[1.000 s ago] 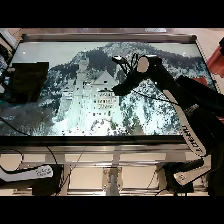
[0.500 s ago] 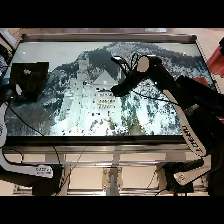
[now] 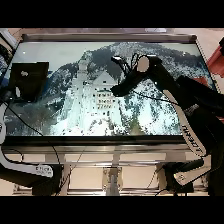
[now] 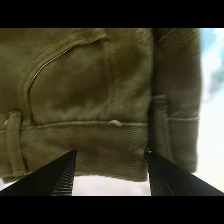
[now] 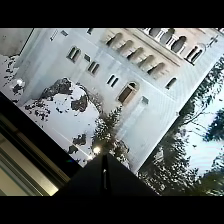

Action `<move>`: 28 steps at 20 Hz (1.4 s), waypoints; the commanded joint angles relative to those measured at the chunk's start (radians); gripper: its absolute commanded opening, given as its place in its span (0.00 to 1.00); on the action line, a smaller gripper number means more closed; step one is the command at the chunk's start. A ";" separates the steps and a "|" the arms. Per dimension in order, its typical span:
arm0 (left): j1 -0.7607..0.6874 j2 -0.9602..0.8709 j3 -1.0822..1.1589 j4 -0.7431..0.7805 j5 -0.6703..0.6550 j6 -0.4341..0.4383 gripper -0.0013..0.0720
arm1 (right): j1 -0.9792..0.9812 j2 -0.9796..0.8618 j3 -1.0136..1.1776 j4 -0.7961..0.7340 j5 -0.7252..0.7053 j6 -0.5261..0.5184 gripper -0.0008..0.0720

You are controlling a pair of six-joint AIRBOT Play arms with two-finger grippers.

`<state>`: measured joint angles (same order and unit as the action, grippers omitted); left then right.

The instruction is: Fold the clothes and pants, and hang the long-sleeved shirts on hangers.

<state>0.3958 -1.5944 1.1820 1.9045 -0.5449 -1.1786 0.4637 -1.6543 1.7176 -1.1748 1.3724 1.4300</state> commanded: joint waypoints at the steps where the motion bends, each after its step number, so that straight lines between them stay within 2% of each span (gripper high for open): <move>1: 0.028 -0.002 0.001 0.006 0.003 -0.005 0.64 | 0.001 0.000 0.001 0.001 0.000 0.001 0.03; 3: 0.042 -0.009 0.001 0.006 0.003 -0.005 0.64 | 0.001 0.000 0.001 0.012 0.000 0.005 0.03; 4: 0.045 -0.018 0.001 0.006 0.003 -0.021 0.57 | 0.001 0.000 0.001 0.023 0.000 0.009 0.03; 9: 0.035 -0.068 0.001 0.006 0.008 -0.034 0.55 | 0.001 0.000 0.001 0.046 -0.004 0.018 0.03; 10: 0.034 -0.070 0.001 0.007 0.010 -0.034 0.37 | 0.001 0.000 0.001 0.046 -0.004 0.019 0.03; 11: 0.034 -0.069 0.002 0.007 0.003 -0.034 0.08 | 0.001 0.000 0.001 0.046 -0.005 0.019 0.03; 12: 0.034 -0.063 0.003 0.007 -0.008 -0.034 0.05 | 0.001 0.000 0.001 0.046 -0.007 0.019 0.03; 17: 0.026 0.101 0.045 0.005 -0.017 -0.037 0.05 | 0.000 0.000 0.001 0.046 -0.031 0.018 0.03; 20: 0.003 0.252 0.162 -0.006 -0.032 -0.037 0.05 | 0.000 0.004 0.005 0.044 -0.021 0.017 0.03; 22: -0.036 0.332 0.275 -0.034 -0.093 -0.021 0.05 | 0.000 0.007 0.026 0.033 0.004 0.013 0.03; 24: -0.097 0.375 0.414 -0.151 -0.217 0.055 0.05 | 0.000 0.021 0.055 -0.010 0.050 -0.023 0.03; 28: -0.234 0.374 0.665 -0.451 -0.425 0.111 0.05 | 0.000 0.113 0.096 -0.073 0.206 -0.114 0.05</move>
<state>0.2466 -1.2385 1.6878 1.6588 -0.8120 -1.1221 0.4637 -1.5967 1.7901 -1.1946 1.4754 1.3830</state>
